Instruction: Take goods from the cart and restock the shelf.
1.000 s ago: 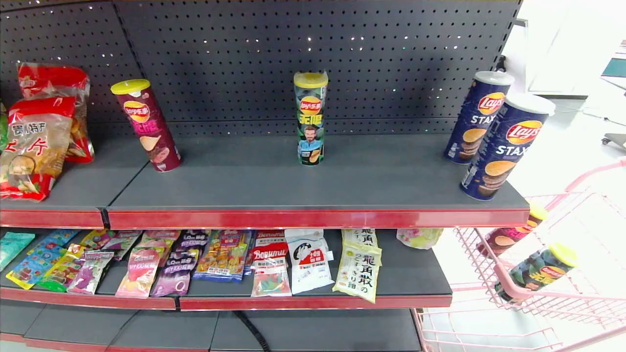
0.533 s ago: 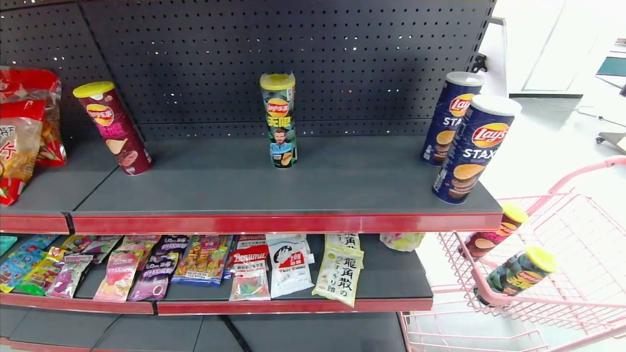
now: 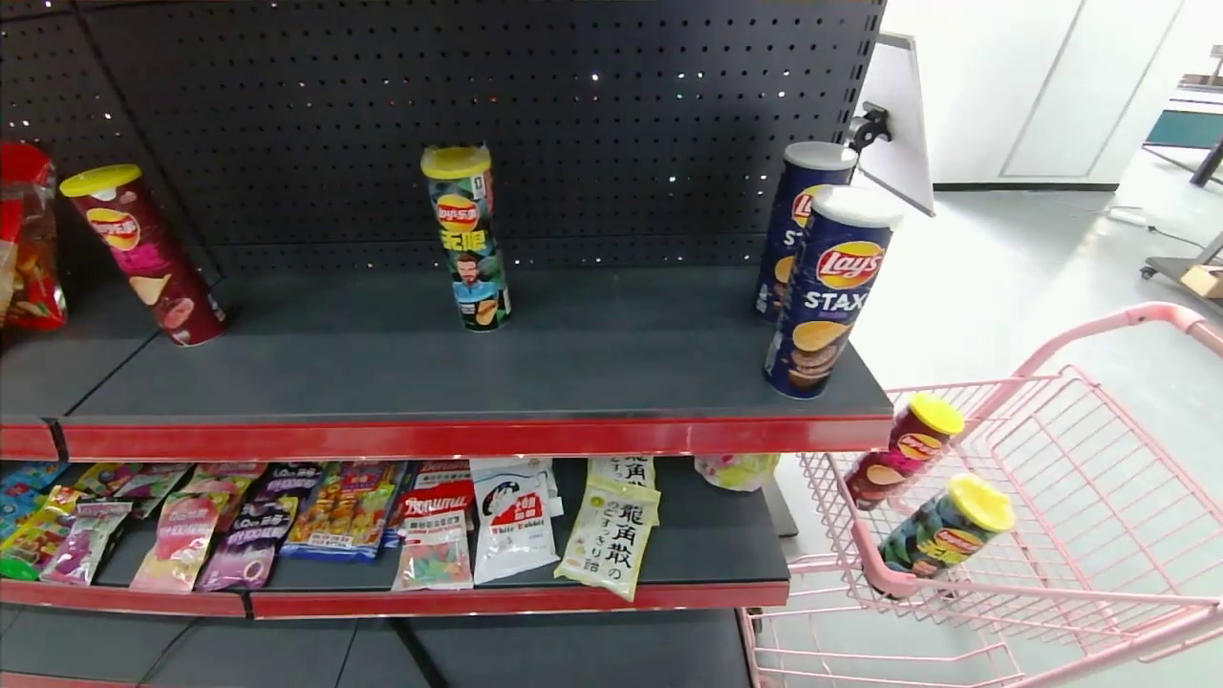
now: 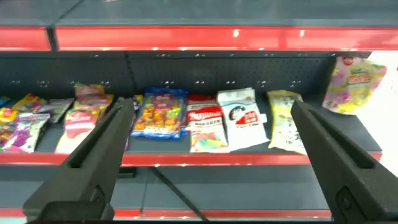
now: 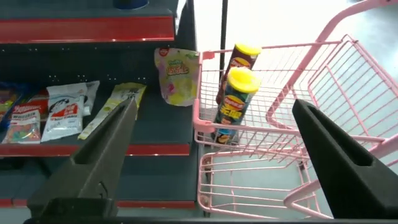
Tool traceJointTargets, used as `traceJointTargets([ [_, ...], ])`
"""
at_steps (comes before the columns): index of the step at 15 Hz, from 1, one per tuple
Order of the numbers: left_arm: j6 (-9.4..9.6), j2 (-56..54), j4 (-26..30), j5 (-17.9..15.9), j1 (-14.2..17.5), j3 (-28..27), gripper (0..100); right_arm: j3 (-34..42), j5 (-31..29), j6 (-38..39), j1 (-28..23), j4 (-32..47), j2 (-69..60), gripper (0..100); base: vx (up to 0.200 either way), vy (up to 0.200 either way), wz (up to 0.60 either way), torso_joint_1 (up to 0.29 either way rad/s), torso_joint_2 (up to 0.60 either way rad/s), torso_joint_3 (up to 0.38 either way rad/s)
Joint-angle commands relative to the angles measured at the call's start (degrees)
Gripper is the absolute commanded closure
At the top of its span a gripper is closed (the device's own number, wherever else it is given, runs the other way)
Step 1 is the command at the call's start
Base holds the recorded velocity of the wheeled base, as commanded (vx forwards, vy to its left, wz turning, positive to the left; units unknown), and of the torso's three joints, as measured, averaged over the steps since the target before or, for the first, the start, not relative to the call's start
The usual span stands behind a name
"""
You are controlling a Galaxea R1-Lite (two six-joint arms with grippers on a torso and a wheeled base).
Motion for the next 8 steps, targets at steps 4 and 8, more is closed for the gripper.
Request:
traceJointTargets([
  [4, 0.0, 0.0, 0.0, 0.0, 0.1, 0.0, 0, 0.0, 0.0, 0.0, 0.1, 0.0, 0.0, 0, 0.0, 0.0, -0.6, 0.002, 0.0, 0.002],
  [8, 0.0, 0.0, 0.0, 0.1, 0.1, 0.0, 0, 0.0, -0.1, 0.1, 0.1, 0.0, 0.0, 0, 0.0, 0.0, -0.6, 0.002, 0.0, 0.004],
])
